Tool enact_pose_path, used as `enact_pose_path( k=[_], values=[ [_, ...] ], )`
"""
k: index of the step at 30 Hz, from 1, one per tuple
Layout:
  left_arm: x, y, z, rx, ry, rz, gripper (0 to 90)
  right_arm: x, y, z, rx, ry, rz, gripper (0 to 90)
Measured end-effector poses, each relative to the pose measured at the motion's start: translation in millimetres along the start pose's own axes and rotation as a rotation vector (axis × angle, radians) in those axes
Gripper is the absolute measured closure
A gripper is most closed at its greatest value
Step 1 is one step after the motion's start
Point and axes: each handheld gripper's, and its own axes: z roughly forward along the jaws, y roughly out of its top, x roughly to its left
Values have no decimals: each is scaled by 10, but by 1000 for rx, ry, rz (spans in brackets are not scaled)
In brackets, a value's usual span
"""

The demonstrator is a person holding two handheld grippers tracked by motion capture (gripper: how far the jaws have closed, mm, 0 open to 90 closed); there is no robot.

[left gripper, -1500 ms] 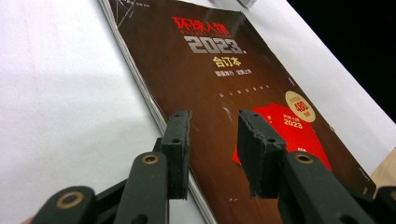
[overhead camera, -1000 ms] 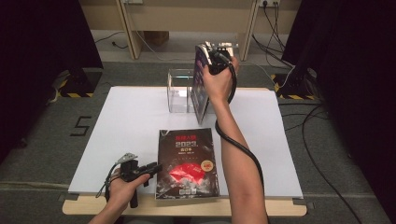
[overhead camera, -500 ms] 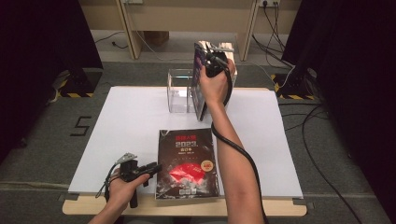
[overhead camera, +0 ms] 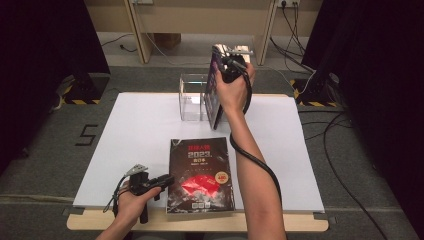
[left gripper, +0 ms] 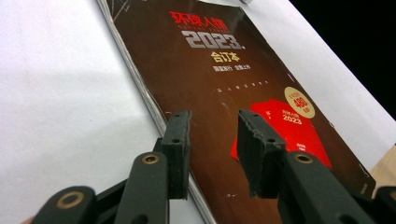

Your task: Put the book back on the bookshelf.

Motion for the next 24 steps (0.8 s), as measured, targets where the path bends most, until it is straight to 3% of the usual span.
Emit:
enact_pose_path(
  k=[5, 8, 11, 13, 20, 24],
  values=[
    [-7, -1, -3, -2, 2, 3, 646, -97, 16, -187, -28, 27, 41, 657],
    [-13, -3, 2, -1, 2, 3, 646, -155, 50, -293, -58, 22, 42, 639],
    [-22, -6, -1, 4, 3, 8, 646, -233, 89, -340, -60, 44, 81, 627],
    [-21, -4, -5, 1, 2, 7, 646, -281, 108, -366, -68, 35, 91, 623],
    [-9, 4, -5, -1, 4, 5, 646, -388, 128, -272, -16, 44, 113, 606],
    [6, 8, -9, -4, 7, 0, 646, -364, 118, -212, -8, 58, 106, 607]
  ],
)
